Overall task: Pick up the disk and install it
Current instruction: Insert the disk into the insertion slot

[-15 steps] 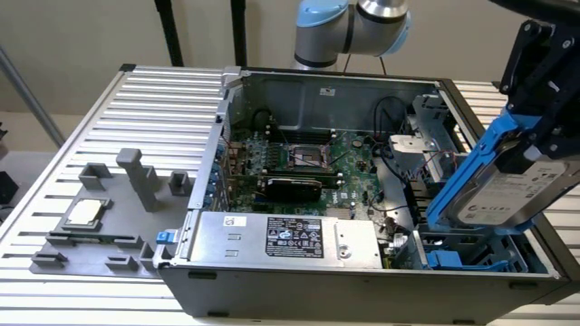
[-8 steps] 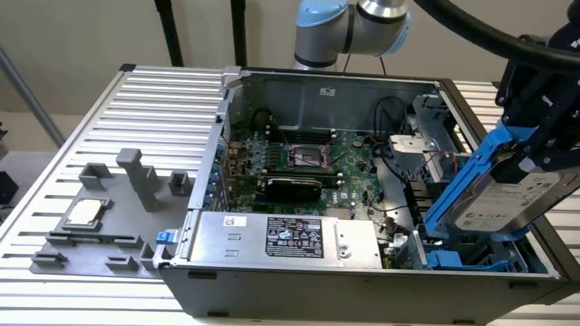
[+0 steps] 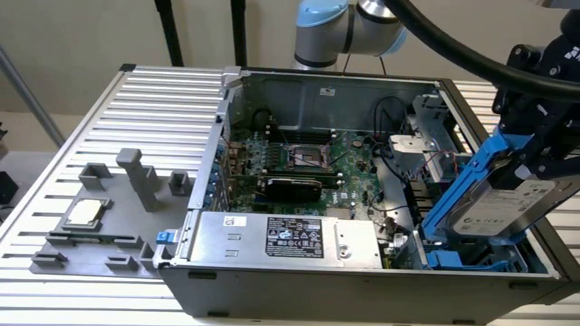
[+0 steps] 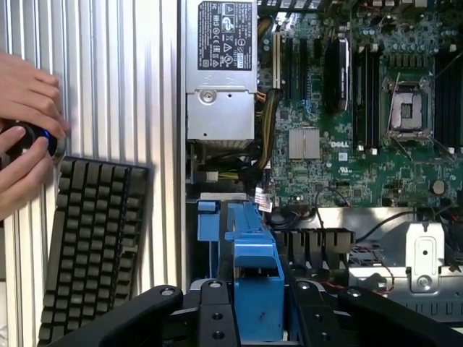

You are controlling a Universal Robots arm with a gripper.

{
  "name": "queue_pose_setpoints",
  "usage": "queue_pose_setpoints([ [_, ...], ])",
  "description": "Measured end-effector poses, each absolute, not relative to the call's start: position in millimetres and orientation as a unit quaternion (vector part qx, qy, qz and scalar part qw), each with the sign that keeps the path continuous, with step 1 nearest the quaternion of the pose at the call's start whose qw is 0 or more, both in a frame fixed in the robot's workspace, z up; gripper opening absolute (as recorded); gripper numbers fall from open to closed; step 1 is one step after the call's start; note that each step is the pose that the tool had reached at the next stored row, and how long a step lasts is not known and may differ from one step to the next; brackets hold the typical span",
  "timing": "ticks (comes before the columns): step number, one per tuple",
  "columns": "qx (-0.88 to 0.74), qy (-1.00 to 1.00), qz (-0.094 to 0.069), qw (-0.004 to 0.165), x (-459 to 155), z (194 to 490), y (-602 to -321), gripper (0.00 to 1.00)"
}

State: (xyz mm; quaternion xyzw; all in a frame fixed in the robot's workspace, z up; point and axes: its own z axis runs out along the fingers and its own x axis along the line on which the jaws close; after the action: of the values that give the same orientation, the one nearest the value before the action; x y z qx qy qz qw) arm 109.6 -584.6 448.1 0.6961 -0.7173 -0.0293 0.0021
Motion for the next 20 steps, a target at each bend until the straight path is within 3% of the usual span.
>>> queue_pose_setpoints([
  [20, 0.703, -0.71, -0.029, 0.003, 111, 433, -585, 0.0],
])
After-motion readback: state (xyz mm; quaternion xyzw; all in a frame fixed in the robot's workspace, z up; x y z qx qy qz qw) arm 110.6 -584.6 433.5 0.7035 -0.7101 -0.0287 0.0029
